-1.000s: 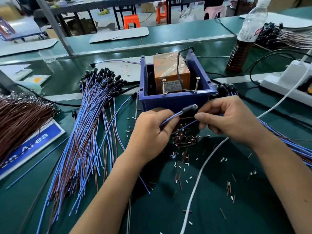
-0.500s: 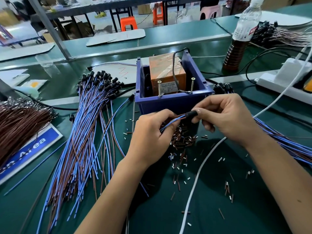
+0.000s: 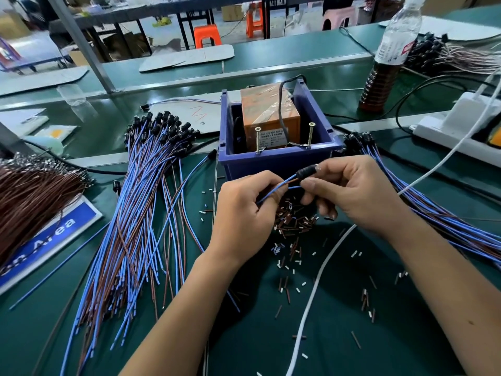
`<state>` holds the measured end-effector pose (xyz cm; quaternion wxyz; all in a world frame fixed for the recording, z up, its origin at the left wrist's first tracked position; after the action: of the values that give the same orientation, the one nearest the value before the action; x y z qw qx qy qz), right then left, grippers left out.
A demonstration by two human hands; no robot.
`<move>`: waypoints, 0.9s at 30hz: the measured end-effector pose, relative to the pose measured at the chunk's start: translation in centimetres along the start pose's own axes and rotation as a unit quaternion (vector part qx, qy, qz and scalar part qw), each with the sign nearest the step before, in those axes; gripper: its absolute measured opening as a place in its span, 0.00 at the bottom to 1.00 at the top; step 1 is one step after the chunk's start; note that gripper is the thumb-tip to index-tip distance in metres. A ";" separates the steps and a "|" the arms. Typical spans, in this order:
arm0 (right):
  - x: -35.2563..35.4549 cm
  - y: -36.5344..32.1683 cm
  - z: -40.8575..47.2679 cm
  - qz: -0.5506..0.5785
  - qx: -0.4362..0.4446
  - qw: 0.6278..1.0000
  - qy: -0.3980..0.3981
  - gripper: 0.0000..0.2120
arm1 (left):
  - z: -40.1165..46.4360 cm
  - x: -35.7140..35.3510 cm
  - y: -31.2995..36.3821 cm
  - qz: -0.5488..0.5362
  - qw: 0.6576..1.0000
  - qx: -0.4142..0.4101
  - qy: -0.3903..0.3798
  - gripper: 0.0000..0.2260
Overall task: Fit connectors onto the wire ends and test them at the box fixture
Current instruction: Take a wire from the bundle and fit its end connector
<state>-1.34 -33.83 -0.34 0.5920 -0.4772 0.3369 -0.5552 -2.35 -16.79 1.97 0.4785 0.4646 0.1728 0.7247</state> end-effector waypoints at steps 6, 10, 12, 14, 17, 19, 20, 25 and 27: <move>0.2 -0.5 -0.1 -0.029 0.010 0.999 -0.011 0.08 | 0.0 -0.3 -0.5 -0.045 0.998 0.038 -0.016 0.09; 1.9 -0.7 0.0 -0.029 0.013 0.999 0.016 0.06 | 0.0 0.4 -1.0 -0.076 0.995 0.059 0.002 0.09; 2.8 -1.0 -0.1 -0.030 0.018 0.999 0.029 0.05 | 0.0 1.1 -1.6 -0.116 0.990 0.081 0.019 0.09; 2.4 -0.9 -0.3 -0.011 0.011 1.000 0.015 0.09 | 0.0 1.2 -1.7 -0.148 0.985 0.091 0.021 0.10; -0.2 -0.6 -0.5 0.037 0.001 0.999 -0.004 0.18 | -0.1 0.6 -1.3 -0.199 0.974 0.107 0.016 0.10; -1.9 -0.9 -0.5 0.080 0.023 0.997 0.002 0.14 | -0.1 0.1 -1.3 -0.238 0.964 0.120 0.007 0.11; -2.5 -1.0 -0.6 0.106 0.033 0.994 0.012 0.12 | -0.1 -0.1 -1.3 -0.258 0.958 0.126 0.001 0.12; -2.8 -0.7 -0.9 0.170 0.022 0.980 0.098 0.08 | -0.2 -0.7 -1.3 -0.295 0.944 0.146 -0.010 0.14; -2.5 -0.7 -1.0 0.177 0.013 0.976 0.125 0.09 | -0.3 -0.7 -1.0 -0.274 0.952 0.136 -0.009 0.12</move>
<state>-2.89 -31.47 -0.33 0.6400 -0.3294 0.4802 -0.5013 -2.01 -16.84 0.80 0.5922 0.4664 0.3860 0.5317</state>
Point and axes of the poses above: each hand's wrist, its own z-axis towards the middle knuckle, its own x-axis out of the back of the hand, y = z × x, the point moved 9 cm from there along z, towards the middle knuckle, and after that the axes turned 5 degrees about x, right-handed, at the moved point
